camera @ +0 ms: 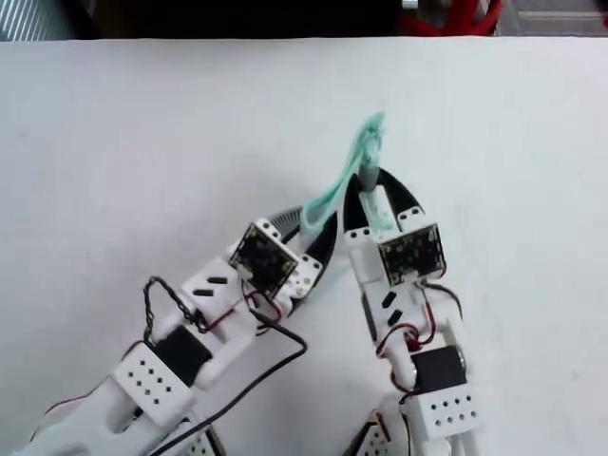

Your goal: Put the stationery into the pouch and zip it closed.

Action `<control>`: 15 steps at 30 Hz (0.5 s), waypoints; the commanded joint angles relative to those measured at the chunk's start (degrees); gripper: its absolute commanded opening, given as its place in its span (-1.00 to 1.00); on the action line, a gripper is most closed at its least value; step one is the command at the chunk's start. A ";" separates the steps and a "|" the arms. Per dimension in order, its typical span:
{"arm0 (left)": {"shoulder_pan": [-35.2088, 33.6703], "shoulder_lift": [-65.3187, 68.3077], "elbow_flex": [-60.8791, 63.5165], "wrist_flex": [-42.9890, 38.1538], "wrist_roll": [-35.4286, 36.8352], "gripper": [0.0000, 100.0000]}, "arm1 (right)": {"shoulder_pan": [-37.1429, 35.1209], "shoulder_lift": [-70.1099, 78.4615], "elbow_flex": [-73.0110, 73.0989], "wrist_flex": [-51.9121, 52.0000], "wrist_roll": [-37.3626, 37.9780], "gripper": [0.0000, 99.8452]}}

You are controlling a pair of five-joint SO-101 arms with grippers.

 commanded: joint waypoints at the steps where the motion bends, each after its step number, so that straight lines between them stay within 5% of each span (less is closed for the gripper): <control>1: 0.48 2.07 0.44 1.85 -0.53 -0.95 | 0.31 -7.52 -5.80 6.46 0.79 -0.96; 15: 0.40 2.07 0.35 1.85 -0.53 -0.95 | -4.35 -6.29 -39.12 42.77 1.05 -0.96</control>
